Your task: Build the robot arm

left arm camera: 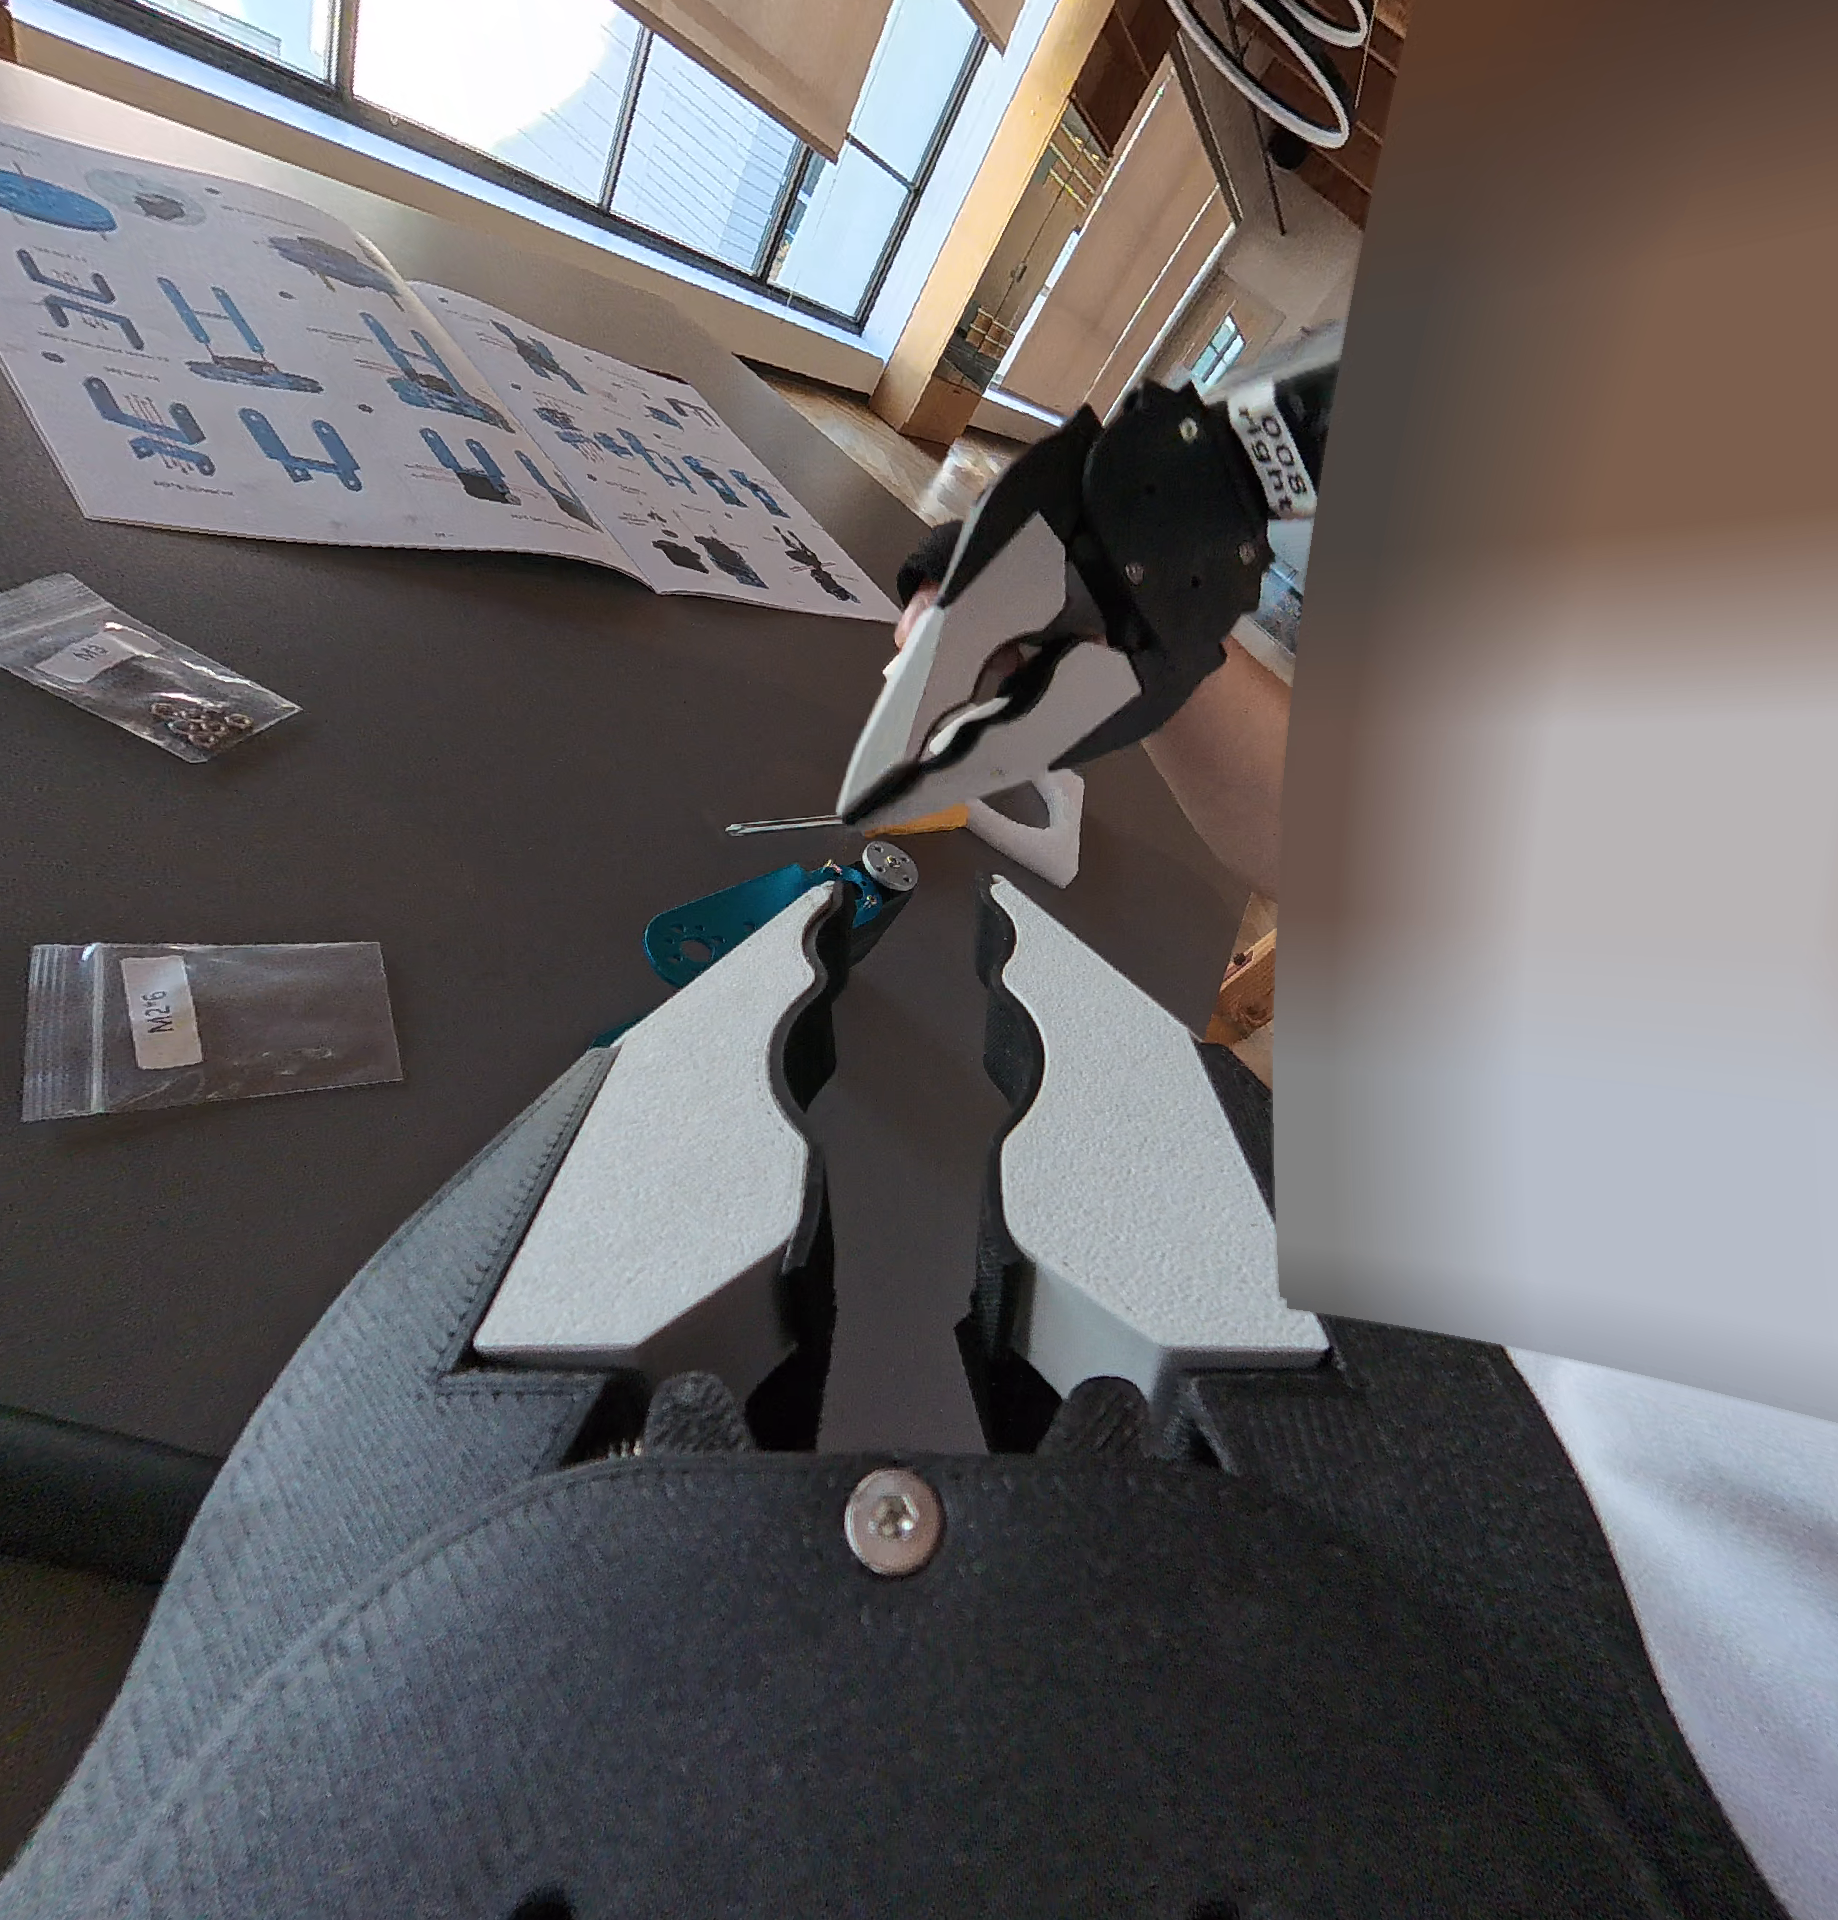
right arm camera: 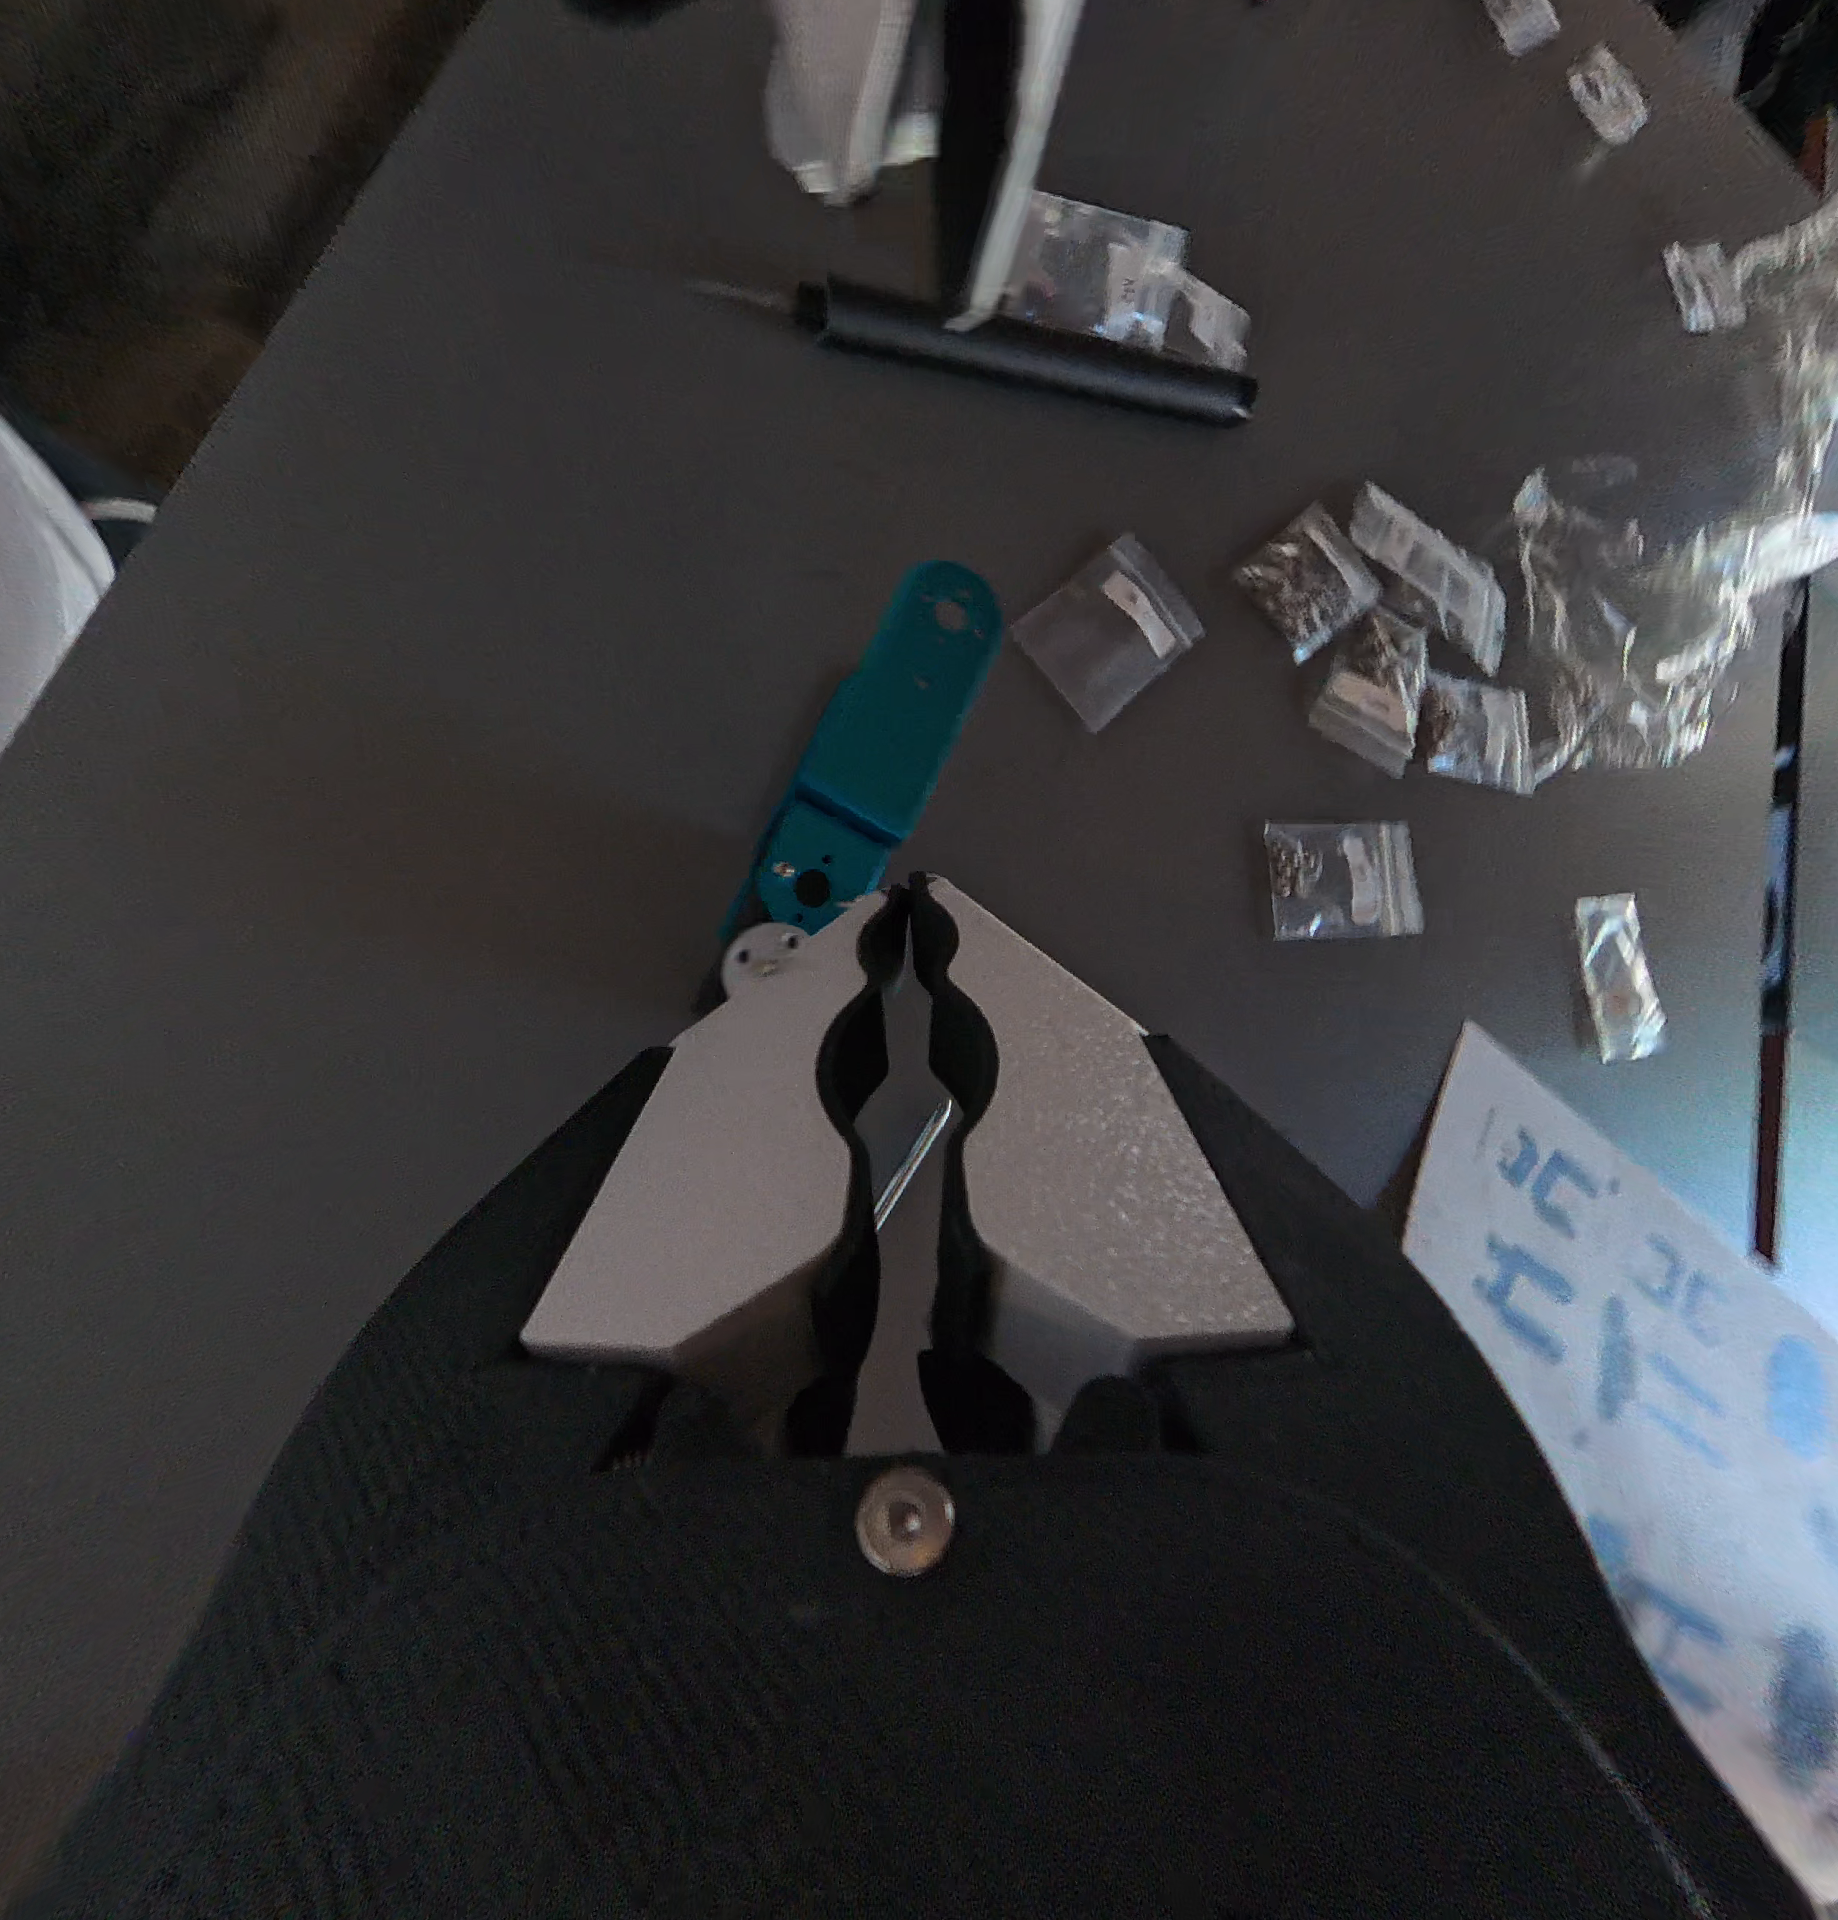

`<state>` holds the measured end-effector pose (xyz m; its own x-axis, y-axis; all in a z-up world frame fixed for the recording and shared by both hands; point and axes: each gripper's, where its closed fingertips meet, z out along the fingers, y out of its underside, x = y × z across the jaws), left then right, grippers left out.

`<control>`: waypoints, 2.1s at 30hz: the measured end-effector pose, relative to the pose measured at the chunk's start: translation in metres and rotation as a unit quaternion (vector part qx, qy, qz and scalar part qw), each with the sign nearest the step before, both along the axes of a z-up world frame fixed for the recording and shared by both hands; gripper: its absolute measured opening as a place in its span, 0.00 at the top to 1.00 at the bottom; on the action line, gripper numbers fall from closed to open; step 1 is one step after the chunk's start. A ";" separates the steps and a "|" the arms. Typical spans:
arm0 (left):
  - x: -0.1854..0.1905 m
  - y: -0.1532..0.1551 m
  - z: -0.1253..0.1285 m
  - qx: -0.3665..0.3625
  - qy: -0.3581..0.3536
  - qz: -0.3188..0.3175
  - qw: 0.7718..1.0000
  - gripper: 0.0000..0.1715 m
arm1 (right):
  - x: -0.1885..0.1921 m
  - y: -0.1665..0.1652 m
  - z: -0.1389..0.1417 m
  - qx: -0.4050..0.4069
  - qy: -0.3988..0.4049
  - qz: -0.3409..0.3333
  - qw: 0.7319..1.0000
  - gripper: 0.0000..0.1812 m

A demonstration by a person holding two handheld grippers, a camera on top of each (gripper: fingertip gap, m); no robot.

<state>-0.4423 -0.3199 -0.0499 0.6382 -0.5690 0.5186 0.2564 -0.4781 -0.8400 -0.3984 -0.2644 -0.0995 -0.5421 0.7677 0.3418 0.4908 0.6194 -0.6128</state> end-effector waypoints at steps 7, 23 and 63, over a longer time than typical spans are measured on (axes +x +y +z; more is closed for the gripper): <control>-0.023 -0.011 -0.003 -0.014 0.011 0.037 0.999 0.86 | 0.004 0.019 0.023 -0.184 0.018 -0.120 0.975 0.93; -0.156 -0.088 -0.004 -0.083 0.130 0.247 0.957 0.84 | -0.148 -0.082 0.008 -0.256 -0.122 -0.275 0.919 0.82; -0.025 -0.044 0.001 -0.035 -0.149 -0.090 0.984 0.76 | -0.110 -0.073 0.072 -0.510 0.010 -0.283 0.812 0.91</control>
<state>-0.4673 -0.3642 -0.0490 0.3450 -0.6145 0.7095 0.3920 -0.5925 -0.7038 -0.5080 -0.3377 -0.0274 -0.0048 0.7813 -0.6241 0.5033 -0.5374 -0.6767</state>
